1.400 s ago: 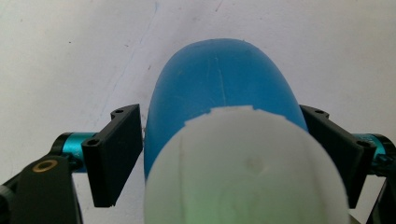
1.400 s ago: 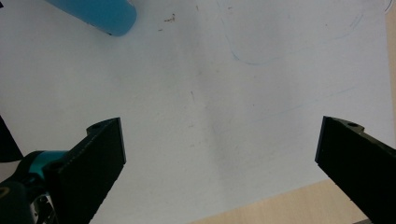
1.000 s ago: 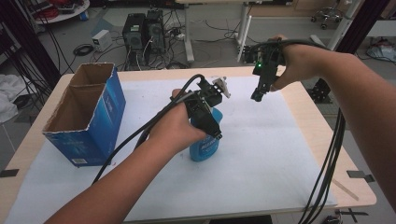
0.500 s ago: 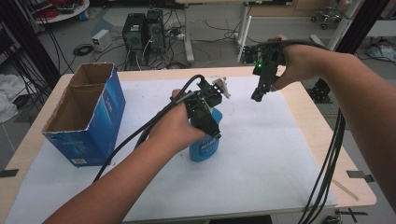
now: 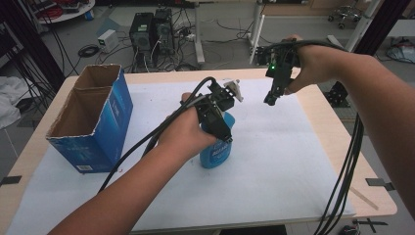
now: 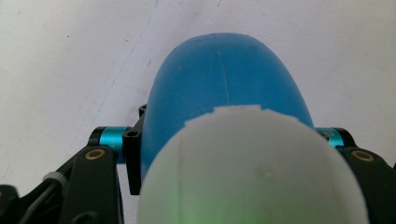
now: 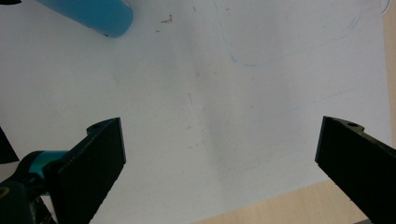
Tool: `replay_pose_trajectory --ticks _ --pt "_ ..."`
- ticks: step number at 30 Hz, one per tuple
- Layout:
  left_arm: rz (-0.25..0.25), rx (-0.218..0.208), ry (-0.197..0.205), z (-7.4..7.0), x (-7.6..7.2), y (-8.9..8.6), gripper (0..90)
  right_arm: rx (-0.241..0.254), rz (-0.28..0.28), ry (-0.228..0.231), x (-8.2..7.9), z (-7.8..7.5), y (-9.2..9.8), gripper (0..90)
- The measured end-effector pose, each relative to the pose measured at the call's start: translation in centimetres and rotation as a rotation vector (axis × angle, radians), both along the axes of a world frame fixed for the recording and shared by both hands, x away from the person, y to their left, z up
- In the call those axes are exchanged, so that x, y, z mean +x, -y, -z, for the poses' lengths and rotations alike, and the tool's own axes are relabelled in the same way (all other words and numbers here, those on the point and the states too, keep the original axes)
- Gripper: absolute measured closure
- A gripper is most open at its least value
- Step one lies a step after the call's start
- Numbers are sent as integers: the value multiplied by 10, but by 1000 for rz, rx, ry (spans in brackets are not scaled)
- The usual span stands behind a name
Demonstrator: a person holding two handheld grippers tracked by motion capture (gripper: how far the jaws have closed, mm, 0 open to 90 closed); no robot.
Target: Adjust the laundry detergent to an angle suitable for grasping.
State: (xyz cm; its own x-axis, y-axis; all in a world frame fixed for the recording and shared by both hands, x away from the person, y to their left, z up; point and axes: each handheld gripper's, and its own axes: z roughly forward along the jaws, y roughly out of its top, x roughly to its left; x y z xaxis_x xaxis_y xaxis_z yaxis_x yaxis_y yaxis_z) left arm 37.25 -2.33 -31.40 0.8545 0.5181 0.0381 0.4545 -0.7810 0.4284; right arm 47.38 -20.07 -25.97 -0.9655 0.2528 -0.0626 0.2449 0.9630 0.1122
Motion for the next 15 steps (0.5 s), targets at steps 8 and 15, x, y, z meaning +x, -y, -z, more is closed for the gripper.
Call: replay_pose_trajectory --ticks 8,15 --pt "21 2 -6 -1 -1 -1 390 -3 -3 -2 -1 1 -1 10" --pt "65 13 -20 -9 -6 -6 389 -5 -8 -1 -2 2 -3 10"
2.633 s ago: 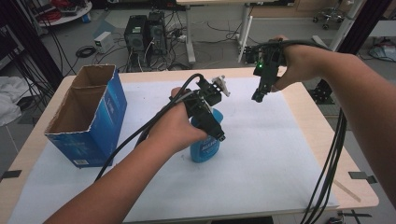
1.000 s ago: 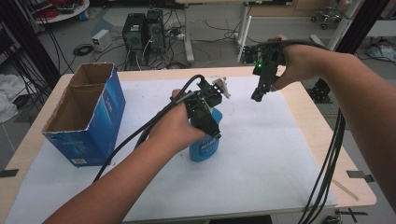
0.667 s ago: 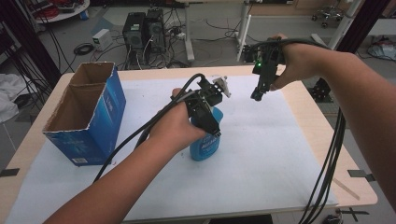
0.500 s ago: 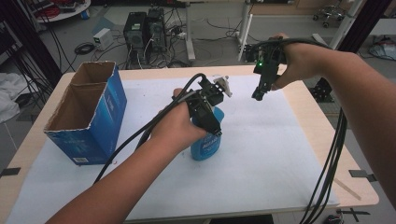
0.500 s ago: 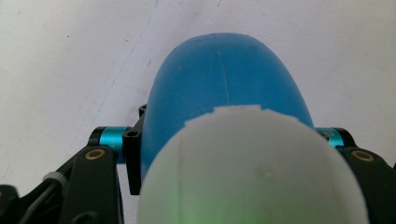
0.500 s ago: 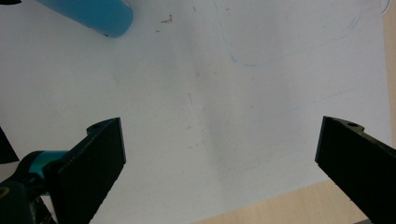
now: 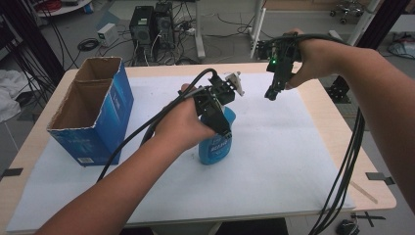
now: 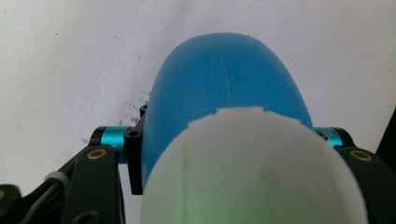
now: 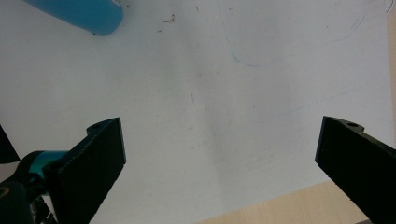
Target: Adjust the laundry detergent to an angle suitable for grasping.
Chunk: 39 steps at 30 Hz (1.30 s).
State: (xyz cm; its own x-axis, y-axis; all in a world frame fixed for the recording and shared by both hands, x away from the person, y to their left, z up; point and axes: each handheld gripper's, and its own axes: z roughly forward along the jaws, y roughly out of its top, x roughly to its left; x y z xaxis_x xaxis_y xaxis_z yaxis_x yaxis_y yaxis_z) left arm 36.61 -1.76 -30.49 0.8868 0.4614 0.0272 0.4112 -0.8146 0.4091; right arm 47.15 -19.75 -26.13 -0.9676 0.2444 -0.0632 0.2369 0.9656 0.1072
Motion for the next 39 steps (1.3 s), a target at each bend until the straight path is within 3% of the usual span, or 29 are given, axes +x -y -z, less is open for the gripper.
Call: replay_pose_trajectory --ticks 8,15,23,27,33,39 --pt "82 -22 5 -22 -8 -11 389 -1 -7 5 -4 -1 -7 10" --pt "210 -15 -4 -43 -13 -25 389 -6 -6 4 -8 -3 -10 10" --pt "343 -10 -42 -47 -17 -41 389 -13 -7 10 -12 -4 -13 10" --pt "452 -2 -51 -50 -18 -52 389 -14 -10 13 -14 -4 -15 10" --pt "561 -11 -68 -52 -19 -66 389 -27 -14 13 -17 -4 -19 10" --pt "679 20 -42 -46 -22 -69 389 -30 -23 12 -18 -3 -24 10"
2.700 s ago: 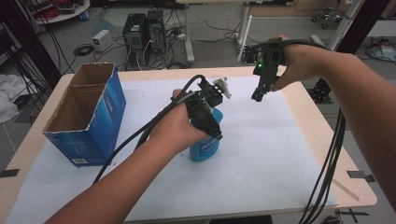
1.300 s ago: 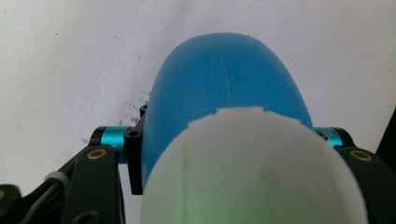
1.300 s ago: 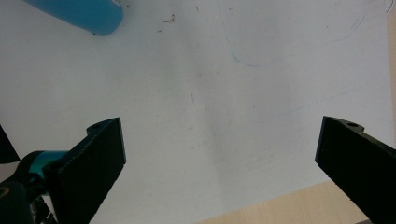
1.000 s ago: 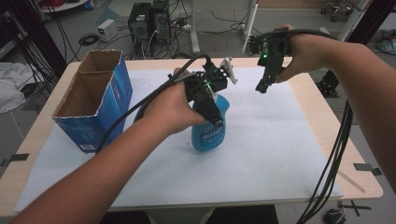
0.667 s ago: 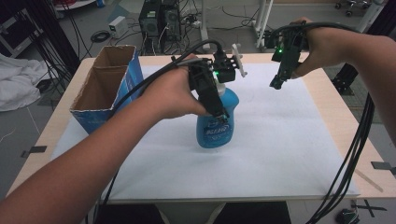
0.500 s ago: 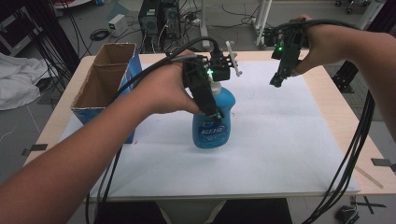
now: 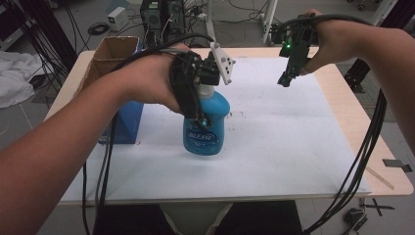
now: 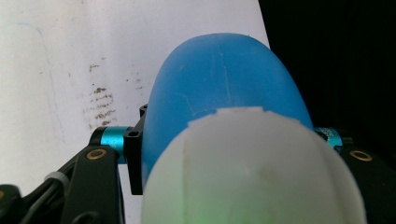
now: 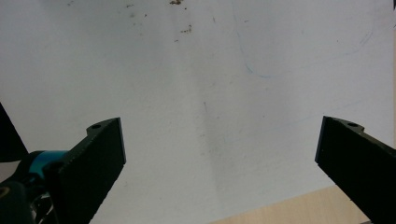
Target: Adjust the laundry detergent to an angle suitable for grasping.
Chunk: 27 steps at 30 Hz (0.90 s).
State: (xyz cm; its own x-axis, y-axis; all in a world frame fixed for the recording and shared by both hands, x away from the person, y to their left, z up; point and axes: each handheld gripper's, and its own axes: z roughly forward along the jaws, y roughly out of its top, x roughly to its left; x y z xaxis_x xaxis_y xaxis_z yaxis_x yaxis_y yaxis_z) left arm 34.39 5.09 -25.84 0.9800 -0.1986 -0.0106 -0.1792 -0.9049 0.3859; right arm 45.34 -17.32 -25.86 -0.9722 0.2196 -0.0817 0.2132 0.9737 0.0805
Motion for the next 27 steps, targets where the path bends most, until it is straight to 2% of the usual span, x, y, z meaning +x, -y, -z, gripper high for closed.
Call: replay_pose_trajectory --ticks 1,2,5,6,7,13,16,18,22,27 --pt "21 1 6 2 0 0 389 -2 -2 -1 0 0 -1 10" --pt "21 1 6 2 0 0 388 -2 -2 -1 0 0 -1 10" --pt "83 -9 22 9 -2 0 389 -6 -14 1 -1 1 -1 10" --pt "83 -9 22 9 -2 0 388 -6 -14 1 -1 1 -1 10" --pt "112 -19 24 13 -2 -1 388 -9 -5 3 -1 1 0 10" --pt "162 -24 20 22 -3 -3 388 -5 -5 3 -1 3 4 10" --pt "179 -28 16 26 -2 -5 388 -6 0 -2 -1 5 5 10" --pt "172 -33 11 28 -1 -6 388 -7 3 -5 -1 6 6 10" --pt "176 -64 29 35 2 -14 388 -3 0 -3 0 8 7 10" --pt "174 -63 40 38 4 -17 388 -7 5 -6 0 9 8 10"
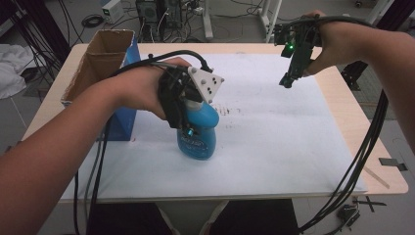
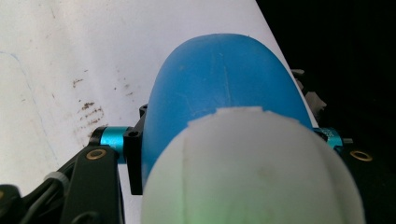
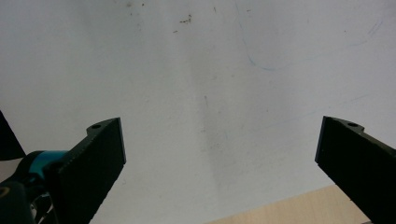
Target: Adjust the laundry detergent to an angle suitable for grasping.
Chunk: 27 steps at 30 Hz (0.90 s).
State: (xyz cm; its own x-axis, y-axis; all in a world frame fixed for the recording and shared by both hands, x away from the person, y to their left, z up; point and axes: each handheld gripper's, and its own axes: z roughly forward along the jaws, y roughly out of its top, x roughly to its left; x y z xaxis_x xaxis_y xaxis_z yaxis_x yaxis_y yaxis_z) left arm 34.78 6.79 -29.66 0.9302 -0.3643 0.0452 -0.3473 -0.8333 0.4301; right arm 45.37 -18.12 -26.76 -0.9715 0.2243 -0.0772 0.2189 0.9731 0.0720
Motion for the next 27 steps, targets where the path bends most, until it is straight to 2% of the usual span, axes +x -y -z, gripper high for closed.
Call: replay_pose_trajectory --ticks 2,11,18,23,27 --pt "3 9 -21 2 1 -1 387 0 -5 0 1 1 -1 10" --pt "10 25 -45 15 2 0 387 -1 -1 -6 2 5 -3 10" --pt "9 8 -44 16 3 -4 386 -1 0 -11 3 7 -3 10" --pt "-14 24 -71 16 5 -5 382 -5 -2 -12 4 8 -4 10" --pt "-24 24 -79 16 5 -6 356 -3 -5 -15 4 9 -5 10"
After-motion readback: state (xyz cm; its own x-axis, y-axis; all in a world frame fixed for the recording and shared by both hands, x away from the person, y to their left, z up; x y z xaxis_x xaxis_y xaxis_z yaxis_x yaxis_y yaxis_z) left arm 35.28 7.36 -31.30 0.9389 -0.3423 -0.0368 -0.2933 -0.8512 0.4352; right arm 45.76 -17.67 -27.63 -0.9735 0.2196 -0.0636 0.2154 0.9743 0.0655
